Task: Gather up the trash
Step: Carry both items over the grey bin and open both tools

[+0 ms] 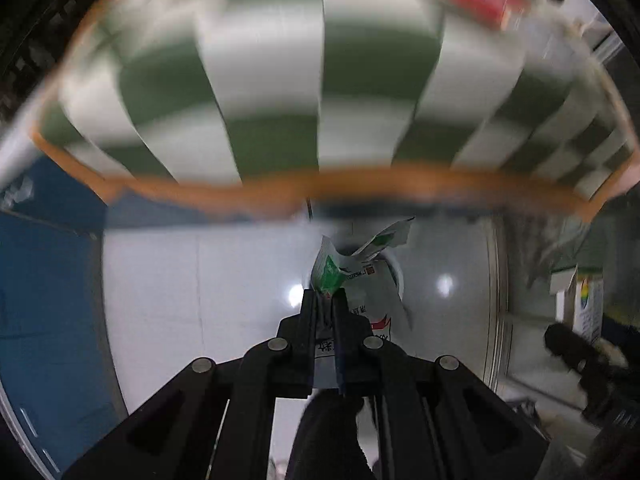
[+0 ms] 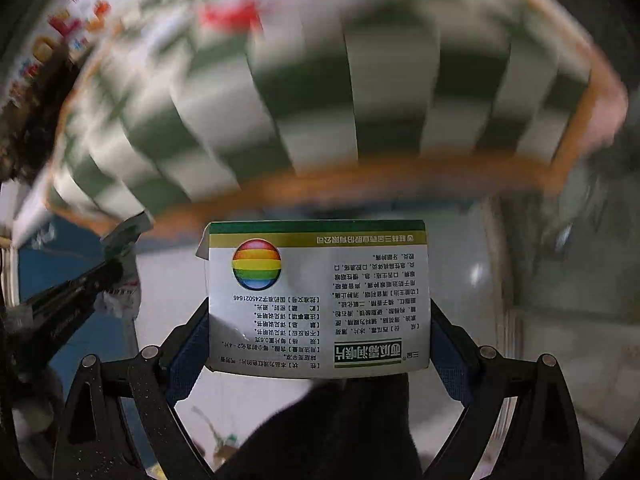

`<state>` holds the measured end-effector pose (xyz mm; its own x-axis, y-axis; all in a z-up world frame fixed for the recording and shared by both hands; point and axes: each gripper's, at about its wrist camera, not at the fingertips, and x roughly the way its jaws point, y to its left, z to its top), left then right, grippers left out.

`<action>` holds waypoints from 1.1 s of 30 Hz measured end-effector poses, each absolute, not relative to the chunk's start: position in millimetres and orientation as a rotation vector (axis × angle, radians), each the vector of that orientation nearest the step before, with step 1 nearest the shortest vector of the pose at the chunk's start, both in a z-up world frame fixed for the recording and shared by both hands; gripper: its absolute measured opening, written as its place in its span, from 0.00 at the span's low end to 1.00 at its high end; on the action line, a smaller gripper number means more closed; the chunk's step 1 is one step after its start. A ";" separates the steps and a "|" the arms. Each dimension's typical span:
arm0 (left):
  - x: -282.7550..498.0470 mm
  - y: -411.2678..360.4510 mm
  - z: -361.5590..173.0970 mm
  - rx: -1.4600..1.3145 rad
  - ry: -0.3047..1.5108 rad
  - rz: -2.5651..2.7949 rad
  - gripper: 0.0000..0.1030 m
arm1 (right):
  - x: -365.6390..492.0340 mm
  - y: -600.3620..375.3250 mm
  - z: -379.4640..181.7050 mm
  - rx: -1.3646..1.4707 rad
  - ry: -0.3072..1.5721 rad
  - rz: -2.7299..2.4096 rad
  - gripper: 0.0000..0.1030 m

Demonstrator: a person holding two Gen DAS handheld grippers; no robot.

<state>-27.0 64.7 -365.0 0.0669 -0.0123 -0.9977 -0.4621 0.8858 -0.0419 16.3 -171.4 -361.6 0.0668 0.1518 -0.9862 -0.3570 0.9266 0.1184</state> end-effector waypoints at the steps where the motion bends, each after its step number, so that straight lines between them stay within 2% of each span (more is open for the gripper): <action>1: -27.1 62.7 -386.9 -0.414 1.501 0.346 0.05 | 11.4 -174.4 -382.1 -0.179 1.472 0.379 0.94; 8: -14.6 67.8 -569.1 -0.624 1.659 0.317 0.05 | 11.2 -185.1 -561.4 -0.144 1.592 0.364 0.94; 12: -11.7 71.5 -646.8 -0.720 1.712 0.293 0.05 | 18.2 -178.2 -655.9 -0.174 1.620 0.386 0.94; 15: -10.8 69.5 -683.0 -0.720 1.737 0.283 0.06 | 19.1 -167.8 -710.6 -0.204 1.659 0.401 0.94; 21: -12.5 70.2 -712.6 -0.697 1.752 0.280 0.18 | 15.0 -158.6 -769.8 -0.254 1.707 0.425 0.94; 22: -13.2 70.3 -712.4 -0.682 1.749 0.284 0.22 | 12.8 -156.6 -775.0 -0.256 1.714 0.435 0.95; 24: -14.9 71.0 -710.3 -0.665 1.730 0.290 0.43 | 9.4 -155.8 -782.2 -0.273 1.719 0.434 0.95; 25: -15.3 72.7 -706.4 -0.654 1.717 0.302 0.65 | 10.5 -153.7 -783.5 -0.281 1.716 0.433 1.00; 26: -16.1 73.5 -703.8 -0.637 1.706 0.314 0.82 | 9.6 -153.9 -785.1 -0.288 1.709 0.432 1.00; 31: -23.5 78.1 -686.4 -0.558 1.676 0.365 0.99 | 8.2 -153.2 -782.5 -0.286 1.687 0.426 1.00; 33: -27.1 78.6 -678.6 -0.537 1.663 0.378 0.99 | 6.6 -152.7 -776.6 -0.291 1.673 0.415 1.00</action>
<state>-27.1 78.6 -678.6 -0.1058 -0.1332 -0.9854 -0.5463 0.8358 -0.0543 6.6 -152.7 -776.6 -0.1436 0.0467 -0.9885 -0.4213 0.9010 0.1037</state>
